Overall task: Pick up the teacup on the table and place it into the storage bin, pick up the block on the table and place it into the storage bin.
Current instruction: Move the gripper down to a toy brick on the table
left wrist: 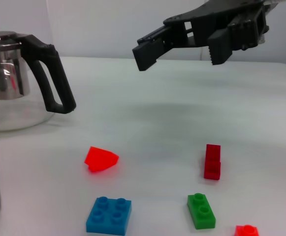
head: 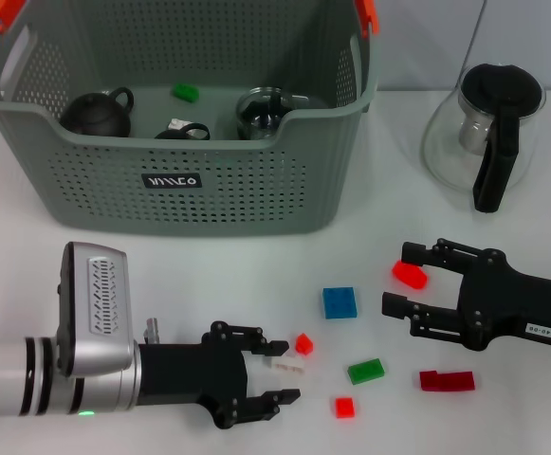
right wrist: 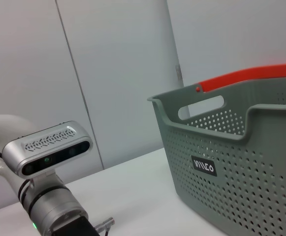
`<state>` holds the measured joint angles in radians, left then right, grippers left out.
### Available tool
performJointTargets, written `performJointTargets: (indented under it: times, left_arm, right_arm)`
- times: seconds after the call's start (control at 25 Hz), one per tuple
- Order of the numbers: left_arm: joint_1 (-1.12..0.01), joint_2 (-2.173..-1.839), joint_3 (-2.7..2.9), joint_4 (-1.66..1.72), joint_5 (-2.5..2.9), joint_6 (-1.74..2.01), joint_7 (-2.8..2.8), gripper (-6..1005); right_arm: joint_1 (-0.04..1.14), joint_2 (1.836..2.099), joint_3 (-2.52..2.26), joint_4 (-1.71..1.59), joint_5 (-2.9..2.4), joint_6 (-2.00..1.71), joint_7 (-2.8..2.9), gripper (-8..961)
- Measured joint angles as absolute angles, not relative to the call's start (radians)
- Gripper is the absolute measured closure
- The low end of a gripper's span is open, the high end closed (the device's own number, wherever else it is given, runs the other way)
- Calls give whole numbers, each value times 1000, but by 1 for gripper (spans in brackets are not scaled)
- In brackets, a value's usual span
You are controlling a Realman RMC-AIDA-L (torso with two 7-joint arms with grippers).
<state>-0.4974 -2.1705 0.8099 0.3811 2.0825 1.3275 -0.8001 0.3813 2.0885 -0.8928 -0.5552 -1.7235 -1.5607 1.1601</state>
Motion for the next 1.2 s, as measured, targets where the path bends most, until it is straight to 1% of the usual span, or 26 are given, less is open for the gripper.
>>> performJointTargets:
  times: [0.72, 1.2]
  left_arm:
    - [-497, -2169, 788, 383, 2059, 1313, -803, 460]
    - [-433, -2169, 786, 457, 2066, 1367, -807, 463]
  right_arm:
    - [373, 2087, -893, -555, -1720, -1558, 1157, 134]
    - [376, 2087, -893, -555, -1723, -1556, 1159, 134]
